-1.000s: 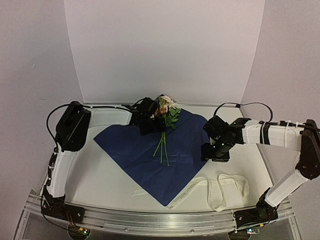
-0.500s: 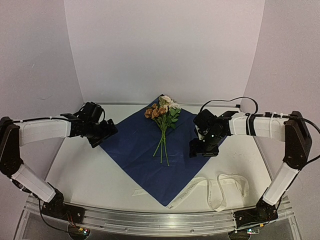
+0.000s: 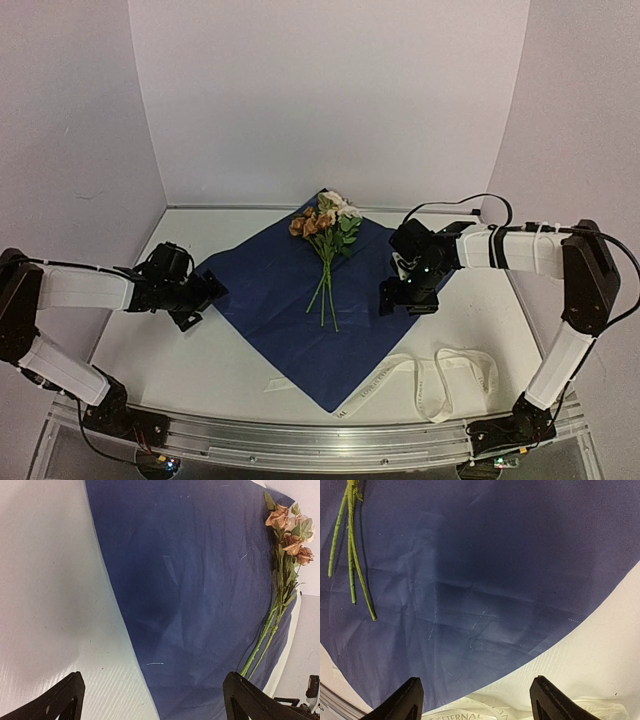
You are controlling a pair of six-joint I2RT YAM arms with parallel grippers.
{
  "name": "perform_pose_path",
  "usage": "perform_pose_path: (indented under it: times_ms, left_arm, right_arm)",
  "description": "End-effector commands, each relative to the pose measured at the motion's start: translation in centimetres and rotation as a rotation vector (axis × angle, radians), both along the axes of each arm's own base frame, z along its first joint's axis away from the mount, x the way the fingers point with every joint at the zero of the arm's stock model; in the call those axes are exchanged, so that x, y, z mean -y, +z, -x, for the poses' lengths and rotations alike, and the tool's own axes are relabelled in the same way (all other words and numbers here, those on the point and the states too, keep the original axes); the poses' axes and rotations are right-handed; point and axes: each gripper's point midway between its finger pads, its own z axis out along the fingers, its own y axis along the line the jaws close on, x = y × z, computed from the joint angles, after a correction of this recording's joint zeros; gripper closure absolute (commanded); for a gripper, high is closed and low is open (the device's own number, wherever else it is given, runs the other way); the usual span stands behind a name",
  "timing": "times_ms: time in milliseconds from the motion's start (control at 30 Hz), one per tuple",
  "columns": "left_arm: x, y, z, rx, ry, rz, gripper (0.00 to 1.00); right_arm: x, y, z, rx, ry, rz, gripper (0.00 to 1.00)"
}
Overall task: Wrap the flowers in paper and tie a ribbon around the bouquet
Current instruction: Pick up the flattened wrapping paper from the center of the board.
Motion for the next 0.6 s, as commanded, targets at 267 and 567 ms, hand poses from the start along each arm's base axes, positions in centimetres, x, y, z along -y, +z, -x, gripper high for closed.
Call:
perform_pose_path:
  times_ms: [267,567]
  left_arm:
    - [1.1,-0.4,-2.2,0.154,0.036,0.179,0.17]
    - [1.4,-2.1,-2.9,0.145,0.054,0.210,0.37]
  right_arm:
    - [0.0,0.1,-0.3,0.010,-0.004,-0.005,0.25]
    - [0.4,0.3,-0.5,0.018,-0.013,-0.002,0.25]
